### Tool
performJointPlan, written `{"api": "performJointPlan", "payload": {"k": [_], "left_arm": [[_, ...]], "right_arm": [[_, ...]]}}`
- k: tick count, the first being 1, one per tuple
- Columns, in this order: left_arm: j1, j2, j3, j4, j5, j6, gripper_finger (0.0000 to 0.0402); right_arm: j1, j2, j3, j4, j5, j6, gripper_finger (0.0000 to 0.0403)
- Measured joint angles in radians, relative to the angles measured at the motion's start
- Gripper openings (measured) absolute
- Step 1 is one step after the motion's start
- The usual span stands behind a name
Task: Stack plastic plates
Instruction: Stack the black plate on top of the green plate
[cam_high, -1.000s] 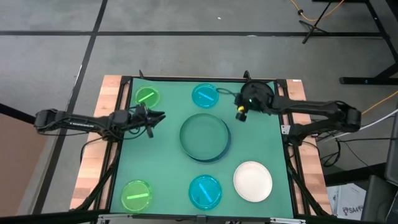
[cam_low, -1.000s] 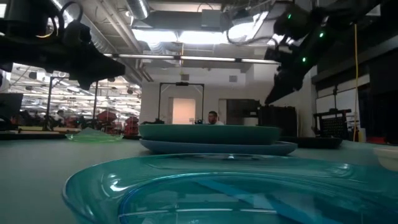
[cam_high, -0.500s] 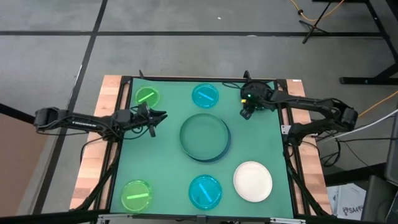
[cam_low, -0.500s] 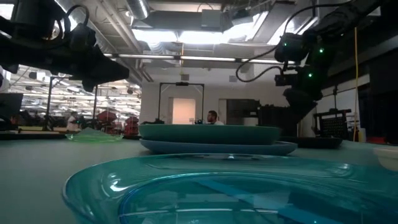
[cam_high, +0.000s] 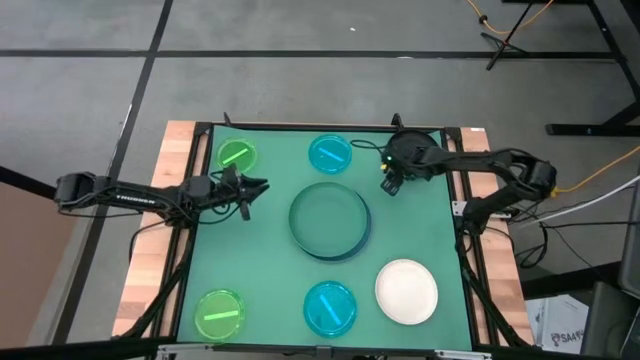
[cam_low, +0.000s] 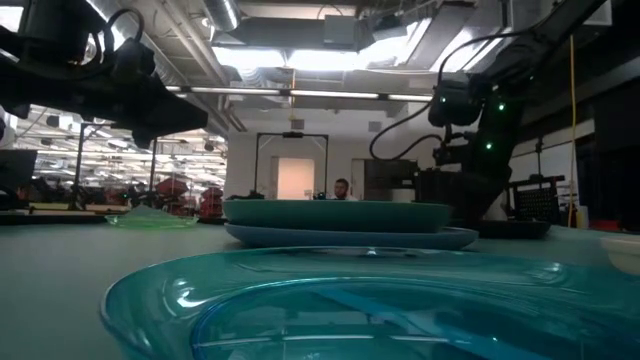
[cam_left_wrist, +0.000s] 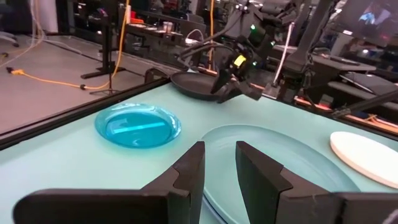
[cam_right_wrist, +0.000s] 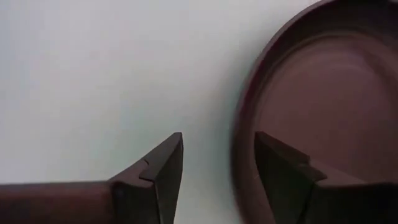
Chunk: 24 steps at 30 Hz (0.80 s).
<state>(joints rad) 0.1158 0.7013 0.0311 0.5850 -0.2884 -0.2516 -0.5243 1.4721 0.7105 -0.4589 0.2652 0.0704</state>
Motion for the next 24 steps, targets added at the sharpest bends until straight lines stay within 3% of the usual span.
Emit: {"api": "performJointPlan", "payload": {"k": [5,13,16,21,24], "left_arm": [[0.000,0.000,0.000,0.000,-0.014,0.000,0.0085],[0.000,0.000,0.000,0.000,-0.014,0.000,0.0085],[0.000,0.000,0.000,0.000,-0.011,0.000,0.0085],[0.000,0.000,0.000,0.000,-0.007,0.000,0.0085],[0.000,0.000,0.000,0.000,-0.007,0.000,0.0085]], "right_arm": [[0.000,0.035,0.000,0.008,0.106,-0.025,0.0176],[-0.033,0.108,0.002,0.048,0.121,-0.053,0.0149],[-0.045,0.114,0.004,0.053,0.123,-0.053,0.0115],[-0.044,0.116,0.002,0.060,0.127,-0.087,0.0026],[-0.043,0.116,0.002,0.060,0.136,-0.108,0.0011]]}}
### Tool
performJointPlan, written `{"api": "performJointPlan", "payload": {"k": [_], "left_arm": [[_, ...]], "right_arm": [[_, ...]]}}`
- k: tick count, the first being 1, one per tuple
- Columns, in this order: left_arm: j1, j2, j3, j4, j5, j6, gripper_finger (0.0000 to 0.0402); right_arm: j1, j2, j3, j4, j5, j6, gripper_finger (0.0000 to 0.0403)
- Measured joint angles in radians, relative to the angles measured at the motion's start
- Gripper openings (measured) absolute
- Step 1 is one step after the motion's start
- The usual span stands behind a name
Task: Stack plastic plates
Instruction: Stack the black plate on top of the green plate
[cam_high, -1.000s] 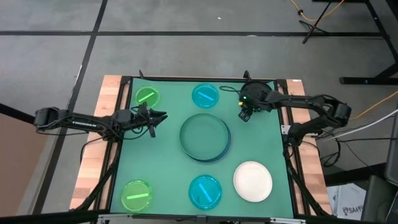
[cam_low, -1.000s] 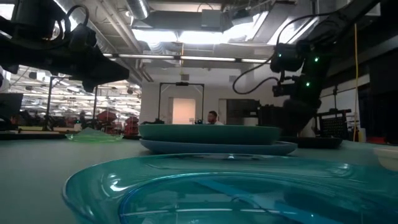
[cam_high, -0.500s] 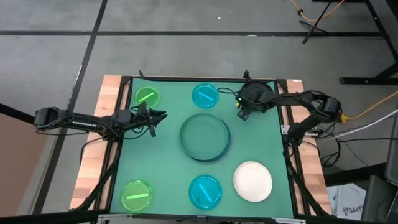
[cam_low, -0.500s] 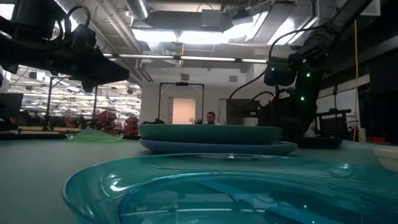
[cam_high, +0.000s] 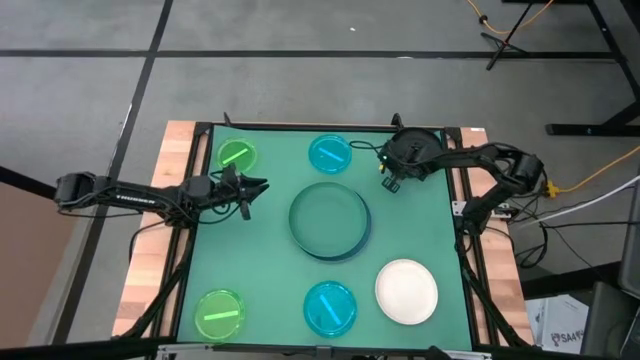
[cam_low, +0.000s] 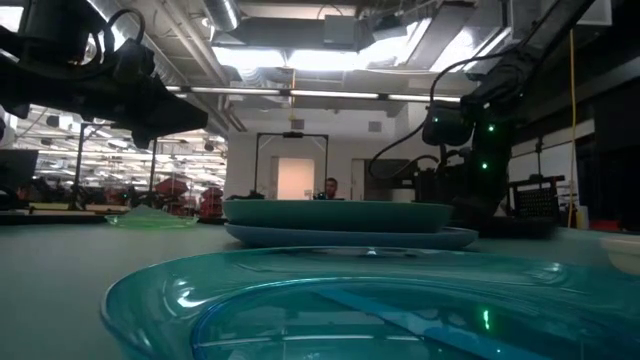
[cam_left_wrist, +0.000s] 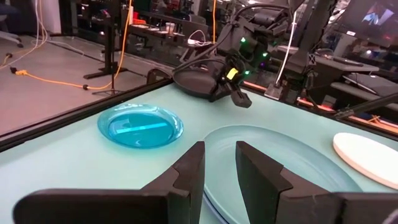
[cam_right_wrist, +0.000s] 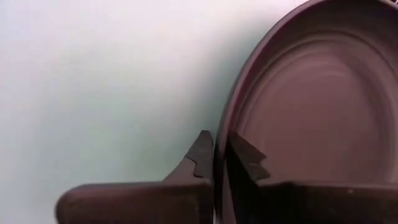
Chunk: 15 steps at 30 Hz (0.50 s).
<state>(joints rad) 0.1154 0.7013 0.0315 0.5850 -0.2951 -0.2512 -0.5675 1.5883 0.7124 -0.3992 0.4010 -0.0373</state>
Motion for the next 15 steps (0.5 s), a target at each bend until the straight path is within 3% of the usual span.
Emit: {"api": "performJointPlan", "payload": {"k": [5,9,15], "left_arm": [[-0.001,0.000,0.000,-0.001,0.001,0.000,0.0085],[-0.010,0.000,0.000,-0.001,0.001,0.000,0.0085],[-0.034,0.000,0.000,-0.006,0.002,-0.002,0.0085]], "right_arm": [[0.022,-0.001,0.014,-0.010,0.008,-0.027,0.0007],[0.092,-0.001,0.052,-0.015,0.051,-0.047,0.0005],[0.213,-0.001,0.126,-0.026,0.033,-0.055,0.0001]]}}
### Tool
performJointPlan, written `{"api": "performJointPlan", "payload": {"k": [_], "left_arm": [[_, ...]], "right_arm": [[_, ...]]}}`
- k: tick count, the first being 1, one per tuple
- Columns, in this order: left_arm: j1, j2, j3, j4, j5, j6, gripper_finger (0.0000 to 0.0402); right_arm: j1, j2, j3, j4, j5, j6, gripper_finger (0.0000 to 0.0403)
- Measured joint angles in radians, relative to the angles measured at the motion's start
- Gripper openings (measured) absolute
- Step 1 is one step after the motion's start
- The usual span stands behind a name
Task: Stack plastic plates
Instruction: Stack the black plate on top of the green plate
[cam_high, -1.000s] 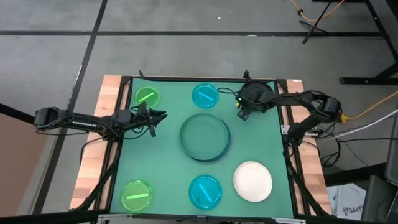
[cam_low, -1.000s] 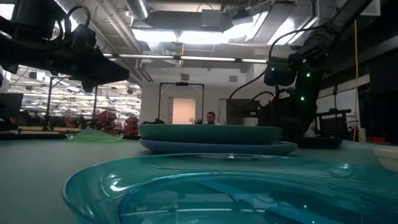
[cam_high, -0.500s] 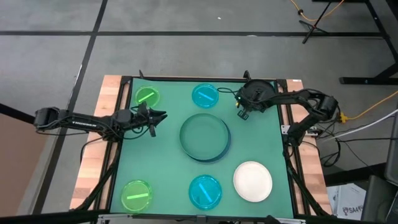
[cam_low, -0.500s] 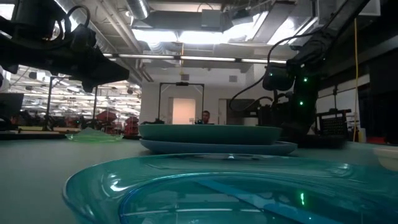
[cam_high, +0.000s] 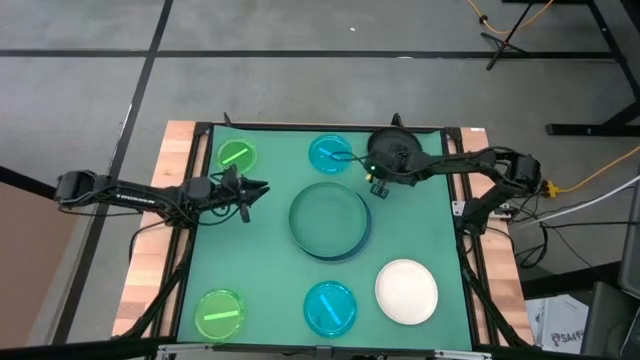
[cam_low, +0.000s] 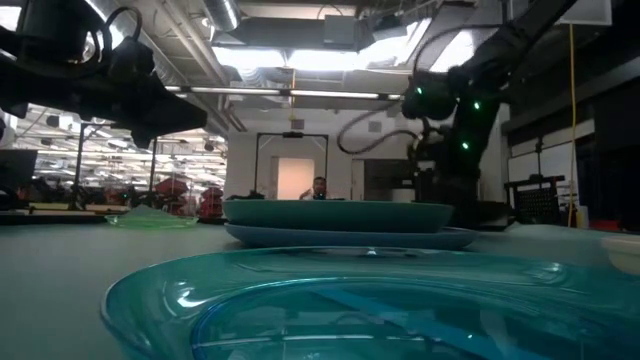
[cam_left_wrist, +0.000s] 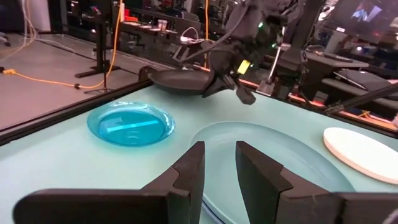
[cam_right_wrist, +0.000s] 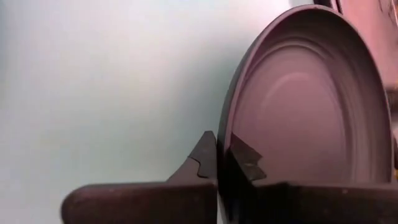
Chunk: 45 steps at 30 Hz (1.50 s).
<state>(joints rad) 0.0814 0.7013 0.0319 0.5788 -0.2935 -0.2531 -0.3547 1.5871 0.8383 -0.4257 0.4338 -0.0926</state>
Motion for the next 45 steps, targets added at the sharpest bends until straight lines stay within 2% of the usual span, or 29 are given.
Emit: {"api": "performJointPlan", "payload": {"k": [12,19,26,34,45], "left_arm": [[-0.104,0.000,0.000,-0.029,0.026,-0.029,0.0085],[-0.170,0.000,0.000,-0.038,0.026,-0.029,0.0085],[-0.228,0.000,0.000,-0.076,0.026,-0.041,0.0085],[-0.275,0.000,0.000,-0.074,0.026,-0.052,0.0085],[-0.290,0.000,0.000,-0.073,0.019,-0.054,0.0085]], "right_arm": [[0.280,-0.001,0.197,-0.050,-0.003,0.007,0.0001],[0.466,-0.001,0.267,-0.029,-0.073,-0.002,0.0001],[0.606,0.013,0.270,0.092,-0.148,-0.002,0.0001],[0.678,0.088,0.270,0.137,-0.165,0.002,0.0001],[0.673,0.183,0.269,0.127,-0.204,0.001,0.0001]]}}
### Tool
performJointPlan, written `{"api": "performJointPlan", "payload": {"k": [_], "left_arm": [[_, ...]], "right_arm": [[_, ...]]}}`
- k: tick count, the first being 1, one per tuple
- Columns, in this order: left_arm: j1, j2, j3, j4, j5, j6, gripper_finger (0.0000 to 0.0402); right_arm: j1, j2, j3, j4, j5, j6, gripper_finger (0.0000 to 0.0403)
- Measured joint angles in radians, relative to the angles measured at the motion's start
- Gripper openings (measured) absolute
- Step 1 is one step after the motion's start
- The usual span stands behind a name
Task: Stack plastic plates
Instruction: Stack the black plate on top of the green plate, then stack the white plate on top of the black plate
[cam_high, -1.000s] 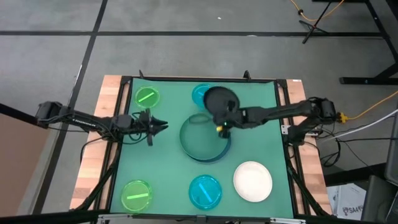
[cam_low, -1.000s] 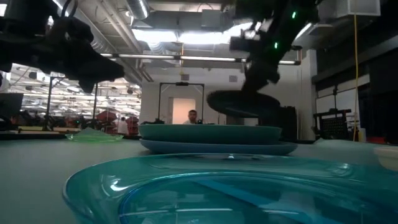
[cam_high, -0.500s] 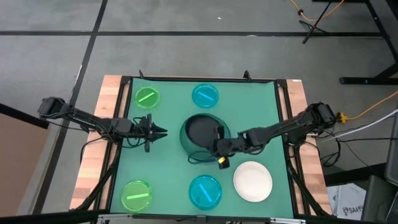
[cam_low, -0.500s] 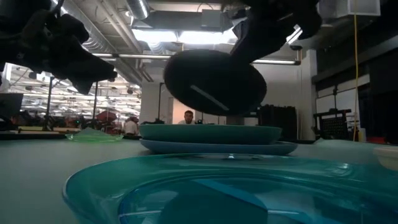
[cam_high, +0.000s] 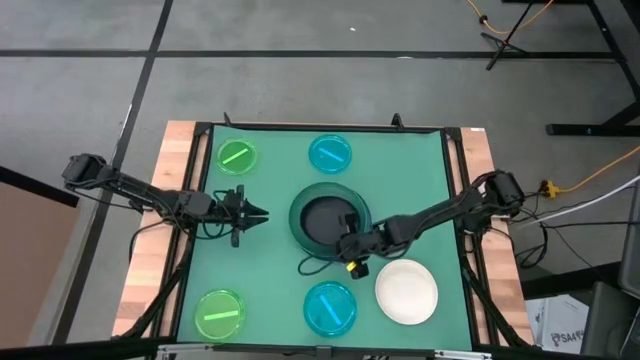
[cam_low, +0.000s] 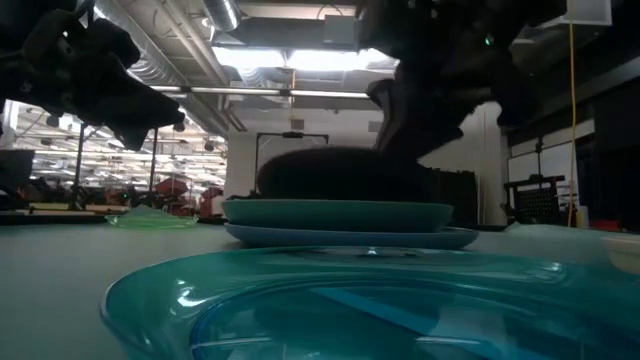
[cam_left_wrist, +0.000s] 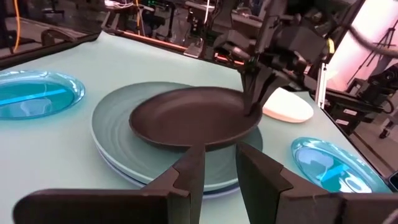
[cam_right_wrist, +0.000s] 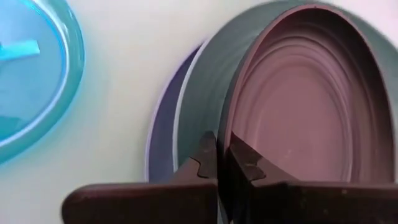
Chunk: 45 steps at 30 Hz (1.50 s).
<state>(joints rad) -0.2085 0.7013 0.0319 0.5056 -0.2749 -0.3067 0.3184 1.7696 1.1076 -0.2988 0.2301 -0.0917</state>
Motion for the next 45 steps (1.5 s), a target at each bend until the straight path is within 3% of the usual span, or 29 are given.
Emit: {"api": "performJointPlan", "payload": {"k": [10,19,23,30,35,45], "left_arm": [[0.000,0.000,0.000,0.004,-0.004,0.001,0.0085],[0.001,0.000,0.000,0.004,-0.016,0.002,0.0085],[0.001,0.000,0.000,0.003,-0.016,0.002,0.0085],[0.001,0.000,0.000,0.003,-0.022,0.001,0.0085],[0.001,0.000,0.000,0.004,-0.023,0.001,0.0085],[-0.029,0.000,0.000,0.038,0.006,-0.029,0.0085]], "right_arm": [[-0.012,0.021,0.000,0.016,0.027,0.039,0.0011],[-0.033,0.016,0.020,-0.027,0.009,0.123,0.0119],[-0.032,-0.021,0.069,-0.111,-0.016,0.173,0.0146],[-0.030,-0.122,0.067,-0.114,-0.139,0.232,0.0151],[-0.030,-0.189,-0.007,-0.115,-0.190,0.276,0.0151],[0.082,-0.407,-0.238,-0.118,-0.110,0.558,0.0152]]}}
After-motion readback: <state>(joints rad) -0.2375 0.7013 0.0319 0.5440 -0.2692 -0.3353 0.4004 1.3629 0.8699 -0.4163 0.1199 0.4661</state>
